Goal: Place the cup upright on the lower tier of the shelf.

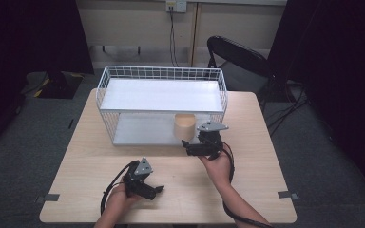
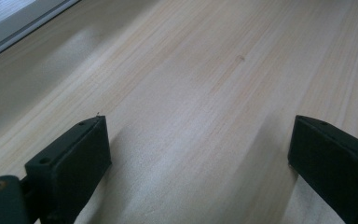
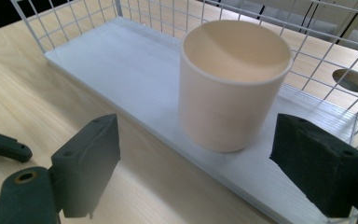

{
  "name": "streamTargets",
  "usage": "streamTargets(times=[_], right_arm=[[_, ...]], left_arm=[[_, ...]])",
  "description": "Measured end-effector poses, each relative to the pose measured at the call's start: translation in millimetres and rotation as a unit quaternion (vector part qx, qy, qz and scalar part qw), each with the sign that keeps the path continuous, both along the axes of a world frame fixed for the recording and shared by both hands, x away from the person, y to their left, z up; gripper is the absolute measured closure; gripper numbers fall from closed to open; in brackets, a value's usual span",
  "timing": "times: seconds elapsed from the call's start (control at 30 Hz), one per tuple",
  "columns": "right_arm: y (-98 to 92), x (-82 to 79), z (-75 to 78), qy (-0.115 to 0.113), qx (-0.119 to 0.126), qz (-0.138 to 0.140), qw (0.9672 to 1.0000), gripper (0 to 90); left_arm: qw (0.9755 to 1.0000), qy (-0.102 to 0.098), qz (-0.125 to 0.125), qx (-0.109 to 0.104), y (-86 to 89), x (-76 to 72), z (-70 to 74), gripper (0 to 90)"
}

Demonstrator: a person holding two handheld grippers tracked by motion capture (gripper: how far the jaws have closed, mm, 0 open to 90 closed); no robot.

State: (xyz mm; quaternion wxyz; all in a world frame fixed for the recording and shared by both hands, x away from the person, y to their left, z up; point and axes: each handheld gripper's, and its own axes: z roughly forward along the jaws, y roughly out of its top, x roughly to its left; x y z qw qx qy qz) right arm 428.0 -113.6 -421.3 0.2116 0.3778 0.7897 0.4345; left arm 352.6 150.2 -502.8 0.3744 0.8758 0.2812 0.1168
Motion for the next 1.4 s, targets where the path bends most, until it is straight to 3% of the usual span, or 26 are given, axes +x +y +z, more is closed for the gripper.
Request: streamTargets(times=[0.67,1.4], right_arm=[[-12.2,-11.2,6.1,0.010,-0.005,0.034,0.9994,14.7],[-54.2,-24.7,-7.2,0.020,-0.008,0.047,0.9987,15.0]], left_arm=[[1.0000,-0.001,0.002,0.000,0.0,-0.2,0.0,5.4],[1.0000,-0.001,0.002,0.000,0.0,-0.2,0.0,5.4]])
